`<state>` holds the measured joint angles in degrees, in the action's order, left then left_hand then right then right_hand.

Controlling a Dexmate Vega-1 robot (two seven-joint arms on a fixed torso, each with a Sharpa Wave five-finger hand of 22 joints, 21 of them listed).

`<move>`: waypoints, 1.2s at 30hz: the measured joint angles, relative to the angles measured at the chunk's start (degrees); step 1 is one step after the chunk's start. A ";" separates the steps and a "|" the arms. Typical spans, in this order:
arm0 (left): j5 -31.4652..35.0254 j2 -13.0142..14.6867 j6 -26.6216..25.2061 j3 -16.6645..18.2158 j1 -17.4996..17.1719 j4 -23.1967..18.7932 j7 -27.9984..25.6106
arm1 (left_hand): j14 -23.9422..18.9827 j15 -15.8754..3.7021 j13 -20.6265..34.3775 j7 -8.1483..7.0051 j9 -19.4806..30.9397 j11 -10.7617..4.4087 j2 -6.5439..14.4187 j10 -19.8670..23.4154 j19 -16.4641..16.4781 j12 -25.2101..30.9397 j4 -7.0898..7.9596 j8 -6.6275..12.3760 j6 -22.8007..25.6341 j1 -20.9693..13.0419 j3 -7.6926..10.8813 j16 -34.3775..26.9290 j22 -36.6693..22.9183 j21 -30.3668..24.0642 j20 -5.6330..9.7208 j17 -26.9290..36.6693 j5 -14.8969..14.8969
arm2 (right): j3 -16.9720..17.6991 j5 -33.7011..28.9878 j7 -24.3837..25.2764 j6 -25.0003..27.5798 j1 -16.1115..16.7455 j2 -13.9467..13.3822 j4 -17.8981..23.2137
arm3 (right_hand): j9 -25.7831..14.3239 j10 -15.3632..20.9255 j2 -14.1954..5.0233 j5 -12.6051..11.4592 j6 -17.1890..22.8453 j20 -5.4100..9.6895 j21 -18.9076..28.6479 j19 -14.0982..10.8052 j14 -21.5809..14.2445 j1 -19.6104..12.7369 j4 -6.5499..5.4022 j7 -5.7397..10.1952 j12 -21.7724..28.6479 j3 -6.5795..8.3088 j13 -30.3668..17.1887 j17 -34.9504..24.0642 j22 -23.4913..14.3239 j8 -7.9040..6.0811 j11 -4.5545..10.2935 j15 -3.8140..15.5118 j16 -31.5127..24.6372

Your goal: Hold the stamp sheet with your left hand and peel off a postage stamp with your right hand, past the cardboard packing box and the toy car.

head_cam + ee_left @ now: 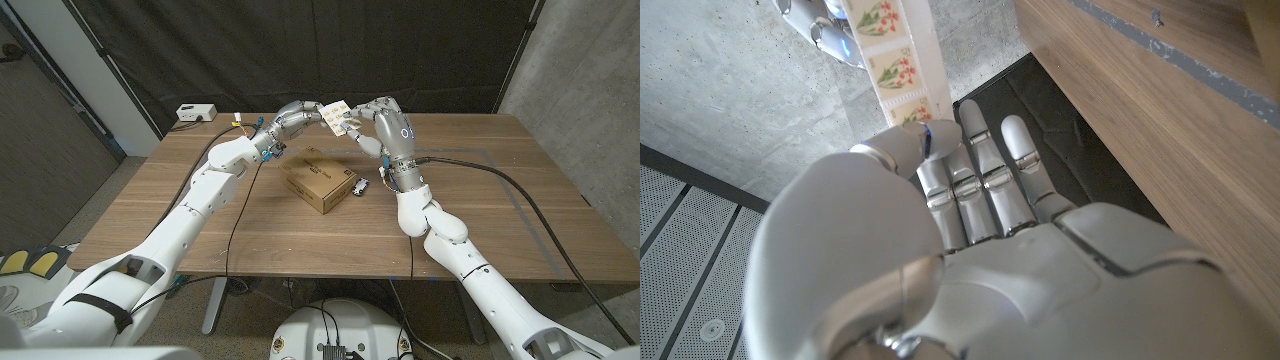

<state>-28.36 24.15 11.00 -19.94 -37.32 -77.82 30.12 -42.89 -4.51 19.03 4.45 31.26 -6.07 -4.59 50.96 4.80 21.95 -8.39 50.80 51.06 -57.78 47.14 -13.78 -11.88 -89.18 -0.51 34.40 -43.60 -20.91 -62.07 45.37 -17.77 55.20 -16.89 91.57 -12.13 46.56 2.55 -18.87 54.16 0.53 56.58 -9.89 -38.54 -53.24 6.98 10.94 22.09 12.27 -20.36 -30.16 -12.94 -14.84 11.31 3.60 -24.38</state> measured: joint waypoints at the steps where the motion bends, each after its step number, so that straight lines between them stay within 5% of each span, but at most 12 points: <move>1: 0.00 -0.02 -0.04 0.00 0.02 -0.01 -0.05 | 0.00 0.00 0.00 0.00 0.00 0.00 0.06 0.00 0.00 0.00 0.00 0.00 0.00 0.06 0.00 0.03 0.00 0.00 0.00 0.00 0.00 | -0.08 0.00 0.05 -0.02 -0.09 -0.12 -0.06 | 0.00 0.00 0.00 -0.15 0.00 -0.02 0.00 0.02 0.00 0.00 -0.13 0.00 0.00 -0.13 -0.24 0.00 0.00 0.00 0.00 0.00 0.00; 20: -0.17 -0.07 -0.17 -0.15 -0.02 -0.81 -0.09 | 0.00 0.00 0.26 0.01 -0.44 0.00 0.12 0.00 0.00 -0.46 -0.19 0.01 -0.01 0.12 -0.06 0.25 0.17 0.00 0.00 0.27 -0.10 | -1.14 -1.41 2.78 0.85 -1.51 -0.64 -1.92 | -1.21 2.65 0.41 -1.39 1.53 -0.01 1.51 0.43 -2.02 -2.27 0.84 0.92 2.10 -1.06 -2.72 -2.74 -0.10 -1.09 -0.01 0.18 -2.15; 28: -0.44 -0.07 0.08 -0.17 -0.06 -0.83 0.34 | 0.00 0.00 0.26 0.01 -0.32 0.00 0.12 0.00 -0.12 -0.78 -0.19 0.01 -0.01 0.12 -0.06 0.25 0.17 0.00 -0.12 0.26 -0.11 | -1.66 -2.18 5.29 1.61 -2.21 -0.62 -3.10 | -1.86 5.99 -1.06 -2.14 5.58 -0.42 3.07 0.83 -4.28 -4.08 0.84 0.68 4.66 -1.06 -4.97 -4.21 -0.26 -3.42 -0.04 0.80 -3.20; 36: -0.81 -0.05 0.72 -0.18 -0.05 -0.69 1.15 | 0.00 0.00 0.26 0.01 -0.33 0.00 0.12 0.00 -0.31 -0.99 -0.19 0.01 -0.02 0.12 -0.05 0.25 0.17 0.00 -0.32 0.53 -0.12 | -2.24 -2.78 6.88 2.07 -2.70 -0.89 -3.64 | -1.70 7.24 -1.46 -2.14 7.05 -0.63 3.70 1.04 -5.32 -4.48 0.84 0.72 5.20 -1.06 -5.93 -4.94 -0.26 -3.82 0.27 1.21 -3.81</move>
<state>-29.17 24.09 11.72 -20.12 -37.37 -78.51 31.27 -42.89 -4.51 19.29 4.46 30.93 -6.07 -4.47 50.96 4.48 20.97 -8.58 50.81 51.04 -57.66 47.08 -13.53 -11.71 -89.18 -0.83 34.93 -43.72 -23.14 -64.85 52.25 -15.70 52.50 -17.77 87.93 -13.83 53.80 1.09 -21.00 61.21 -0.10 60.29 -8.85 -43.86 -57.72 7.82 11.66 27.29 11.22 -26.29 -35.10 -13.20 -18.66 11.58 4.80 -28.19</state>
